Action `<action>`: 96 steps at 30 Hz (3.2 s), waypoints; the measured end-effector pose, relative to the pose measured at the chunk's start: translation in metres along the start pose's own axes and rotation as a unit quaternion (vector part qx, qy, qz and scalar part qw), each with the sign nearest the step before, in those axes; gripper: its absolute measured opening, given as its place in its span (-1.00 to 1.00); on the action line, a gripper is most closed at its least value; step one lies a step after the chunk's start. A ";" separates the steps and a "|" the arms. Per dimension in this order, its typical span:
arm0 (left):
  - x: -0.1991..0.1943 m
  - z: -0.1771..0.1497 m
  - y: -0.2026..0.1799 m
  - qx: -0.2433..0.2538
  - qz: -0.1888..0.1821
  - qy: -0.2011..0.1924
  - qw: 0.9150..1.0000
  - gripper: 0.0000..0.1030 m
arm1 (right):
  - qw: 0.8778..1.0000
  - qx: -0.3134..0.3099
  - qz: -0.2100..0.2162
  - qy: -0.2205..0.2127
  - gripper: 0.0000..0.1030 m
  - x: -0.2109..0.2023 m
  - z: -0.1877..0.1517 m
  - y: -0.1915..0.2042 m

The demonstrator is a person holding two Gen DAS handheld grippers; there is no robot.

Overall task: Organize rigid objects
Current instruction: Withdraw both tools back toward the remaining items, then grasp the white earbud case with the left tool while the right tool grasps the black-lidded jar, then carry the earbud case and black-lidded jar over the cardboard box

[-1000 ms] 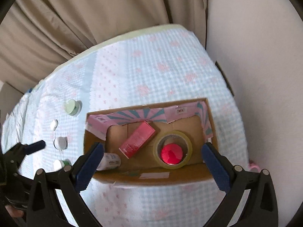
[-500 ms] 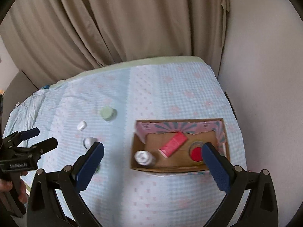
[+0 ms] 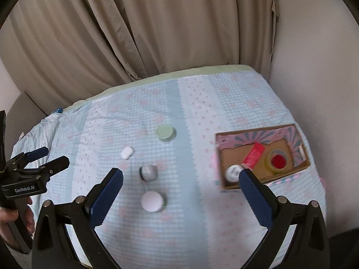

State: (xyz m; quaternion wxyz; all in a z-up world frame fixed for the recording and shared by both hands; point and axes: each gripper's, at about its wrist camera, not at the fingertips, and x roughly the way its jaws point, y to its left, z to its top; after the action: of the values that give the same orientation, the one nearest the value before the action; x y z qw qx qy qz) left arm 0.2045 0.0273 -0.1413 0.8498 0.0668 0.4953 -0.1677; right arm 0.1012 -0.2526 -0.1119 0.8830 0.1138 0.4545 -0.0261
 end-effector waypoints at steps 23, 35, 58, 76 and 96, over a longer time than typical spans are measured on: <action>0.223 0.024 0.079 0.074 -0.079 0.083 0.991 0.95 | 0.995 -0.074 0.001 0.069 1.00 0.207 -0.040 0.105; 0.361 0.016 0.061 0.161 -0.090 0.151 0.971 0.40 | 0.990 -0.060 -0.018 0.129 0.92 0.325 -0.063 0.096; 0.374 0.017 0.059 0.205 -0.074 0.150 0.964 -0.20 | 0.982 -0.053 -0.033 0.179 -0.09 0.361 -0.072 0.099; 0.180 0.038 0.053 0.126 -0.086 0.060 0.986 -0.20 | 0.996 -0.015 0.004 0.087 -0.09 0.213 -0.029 0.112; 0.033 0.063 -0.123 0.101 -0.134 -0.014 0.986 -0.20 | 0.997 0.081 -0.016 -0.003 -0.09 0.017 0.026 -0.040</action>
State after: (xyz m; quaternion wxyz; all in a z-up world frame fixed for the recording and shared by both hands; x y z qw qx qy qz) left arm 0.2279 -0.1125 -0.1313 0.8155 0.0830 0.4683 -0.3299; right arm 0.1257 -0.2967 -0.1187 0.8717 0.1773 0.4504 -0.0767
